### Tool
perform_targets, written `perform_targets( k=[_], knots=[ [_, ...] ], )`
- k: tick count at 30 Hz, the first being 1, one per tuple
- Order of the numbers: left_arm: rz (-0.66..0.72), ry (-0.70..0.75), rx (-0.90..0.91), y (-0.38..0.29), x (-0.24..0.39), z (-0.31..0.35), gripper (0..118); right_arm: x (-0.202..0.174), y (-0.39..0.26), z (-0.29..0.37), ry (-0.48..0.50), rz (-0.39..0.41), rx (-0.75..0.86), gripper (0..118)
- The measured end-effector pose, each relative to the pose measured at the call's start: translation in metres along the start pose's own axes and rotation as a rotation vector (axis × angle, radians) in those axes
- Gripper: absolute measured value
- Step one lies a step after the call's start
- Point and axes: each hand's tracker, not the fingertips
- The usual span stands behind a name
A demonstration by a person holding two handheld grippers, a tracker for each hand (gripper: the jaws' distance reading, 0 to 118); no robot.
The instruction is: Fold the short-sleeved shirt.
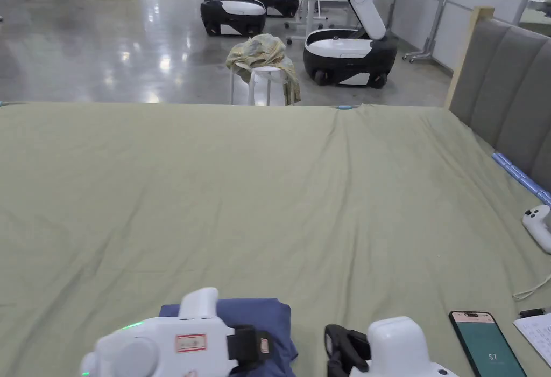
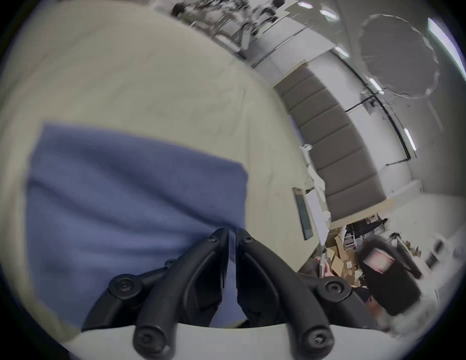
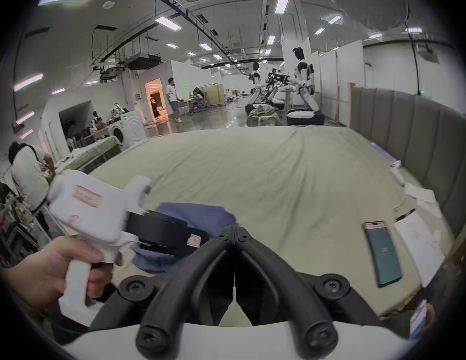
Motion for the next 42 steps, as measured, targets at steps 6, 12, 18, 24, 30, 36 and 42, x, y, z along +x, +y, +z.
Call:
perform_targets(
  k=[6, 12, 18, 24, 30, 36, 42],
  knots=[
    [0.045, 0.026, 0.156, 0.01, -0.062, 0.109, 89, 0.001, -0.018, -0.093, 0.244, -0.36, -0.209, 1],
    [0.358, -0.136, 0.056, -0.005, -0.163, 0.098, 89, 0.002, -0.05, -0.131, 0.005, -0.3, -0.356, 1],
    [0.461, -0.33, 0.027, -0.012, -0.18, 0.022, 87, 0.01, -0.041, -0.123, 0.03, -0.341, -0.329, 1],
    [0.294, -0.147, -0.148, -0.003, -0.13, -0.027, 23, 0.006, -0.039, -0.122, 0.024, -0.313, -0.299, 1],
    [0.294, -0.044, -0.16, 0.046, -0.178, 0.038, 23, -0.012, -0.016, -0.1, 0.055, -0.299, -0.24, 1],
    [0.408, 0.098, -0.094, 0.092, -0.308, 0.163, 23, -0.042, 0.001, -0.102, 0.076, -0.276, -0.225, 1],
    [0.464, 0.401, 0.087, 0.103, -0.407, 0.311, 22, -0.083, 0.002, -0.12, 0.105, -0.237, -0.255, 1]
  ],
)
